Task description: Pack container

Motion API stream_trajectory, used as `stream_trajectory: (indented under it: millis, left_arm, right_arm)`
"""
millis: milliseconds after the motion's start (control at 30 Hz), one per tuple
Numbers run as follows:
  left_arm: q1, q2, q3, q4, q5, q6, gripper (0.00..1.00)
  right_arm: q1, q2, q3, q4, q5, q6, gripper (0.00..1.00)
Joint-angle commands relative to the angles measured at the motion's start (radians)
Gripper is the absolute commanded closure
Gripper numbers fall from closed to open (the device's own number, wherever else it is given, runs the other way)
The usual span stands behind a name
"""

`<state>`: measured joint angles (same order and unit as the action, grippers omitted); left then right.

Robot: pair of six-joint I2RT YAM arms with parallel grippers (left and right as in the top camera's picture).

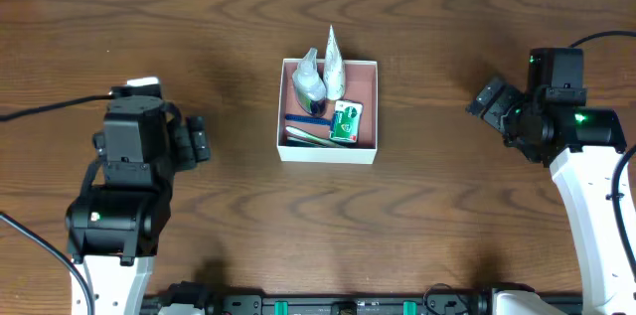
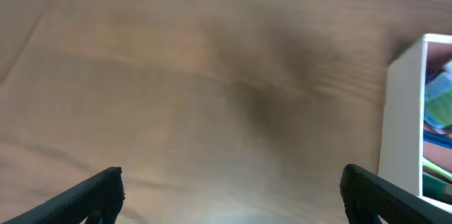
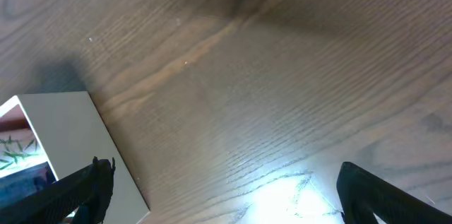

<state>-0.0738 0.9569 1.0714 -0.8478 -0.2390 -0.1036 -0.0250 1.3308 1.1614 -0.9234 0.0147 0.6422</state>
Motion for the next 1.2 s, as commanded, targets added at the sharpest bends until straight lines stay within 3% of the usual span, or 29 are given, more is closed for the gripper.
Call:
stream_trajectory:
  millis: [0, 467, 667, 900, 1033, 1167]
  left_arm:
    - [0.006, 0.017, -0.001, -0.023, -0.016, -0.078, 0.02]
    - [0.006, 0.087, -0.001, -0.031, -0.016, -0.078, 0.02]
    - [0.006, 0.096, -0.001, -0.031, -0.016, -0.078, 0.02]
    - [0.006, 0.096, -0.001, -0.031, -0.016, -0.078, 0.02]
    - [0.006, 0.096, -0.001, -0.031, -0.016, -0.078, 0.02]
    - [0.006, 0.096, -0.001, -0.031, -0.016, -0.078, 0.02]
  right_arm:
    - [-0.005, 0.001, 0.003, -0.002, 0.000, -0.004, 0.01]
    - [0.000, -0.005, 0.002, -0.016, 0.000, -0.004, 0.01]
    - [0.012, -0.084, 0.002, -0.039, 0.006, -0.009, 0.01]
    - [0.089, -0.331, -0.028, -0.058, 0.288, -0.066, 0.01]
    - [0.141, -0.533, -0.138, 0.031, 0.424, -0.122, 0.01]
    - [0.143, -0.747, -0.284, 0.094, 0.438, -0.143, 0.01]
